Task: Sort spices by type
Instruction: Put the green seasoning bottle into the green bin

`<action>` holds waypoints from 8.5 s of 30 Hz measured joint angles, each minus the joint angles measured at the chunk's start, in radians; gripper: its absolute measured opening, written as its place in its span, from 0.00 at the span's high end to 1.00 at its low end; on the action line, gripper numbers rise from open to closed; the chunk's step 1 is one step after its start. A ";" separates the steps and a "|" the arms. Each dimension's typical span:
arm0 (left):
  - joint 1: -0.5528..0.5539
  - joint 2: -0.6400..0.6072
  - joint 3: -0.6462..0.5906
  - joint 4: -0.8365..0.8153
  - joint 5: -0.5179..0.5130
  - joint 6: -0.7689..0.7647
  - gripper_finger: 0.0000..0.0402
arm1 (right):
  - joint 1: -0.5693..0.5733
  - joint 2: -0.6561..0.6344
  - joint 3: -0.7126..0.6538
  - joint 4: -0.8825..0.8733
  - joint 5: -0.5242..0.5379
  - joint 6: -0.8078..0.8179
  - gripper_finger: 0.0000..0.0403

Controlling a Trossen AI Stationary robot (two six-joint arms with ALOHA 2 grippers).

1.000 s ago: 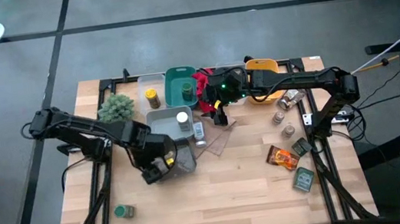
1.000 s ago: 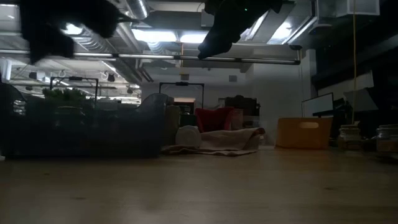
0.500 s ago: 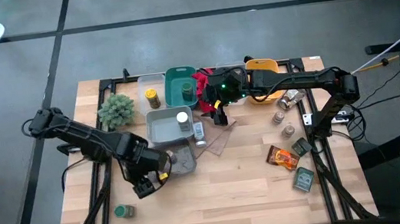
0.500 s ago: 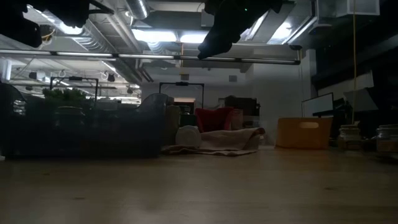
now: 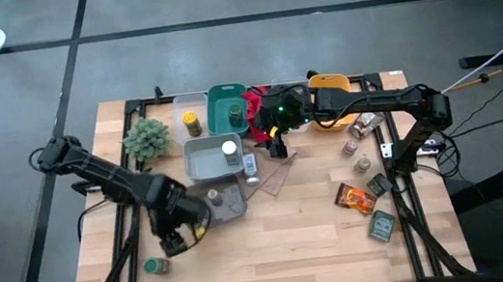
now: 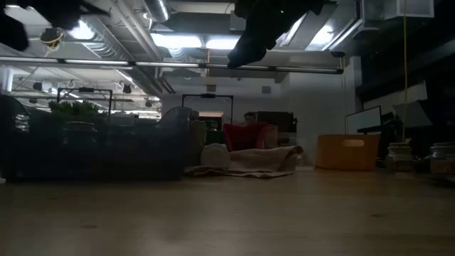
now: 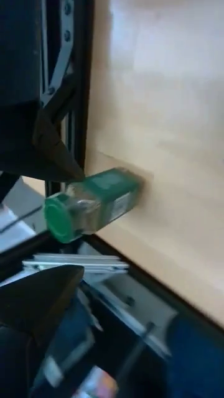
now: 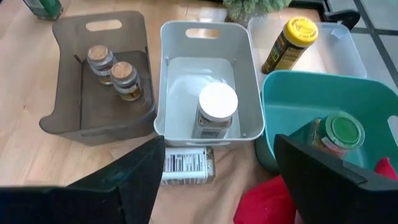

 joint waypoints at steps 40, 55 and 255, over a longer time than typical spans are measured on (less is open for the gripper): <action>-0.433 0.001 0.000 0.077 -0.244 -0.192 0.47 | 0.001 0.000 0.000 -0.027 0.000 0.000 0.25; -0.433 0.072 0.002 0.090 -0.240 -0.195 0.47 | 0.001 0.000 0.000 -0.027 0.000 0.000 0.25; -0.392 0.023 -0.067 0.178 -0.388 -0.173 0.51 | 0.000 0.000 0.000 -0.027 0.001 0.000 0.25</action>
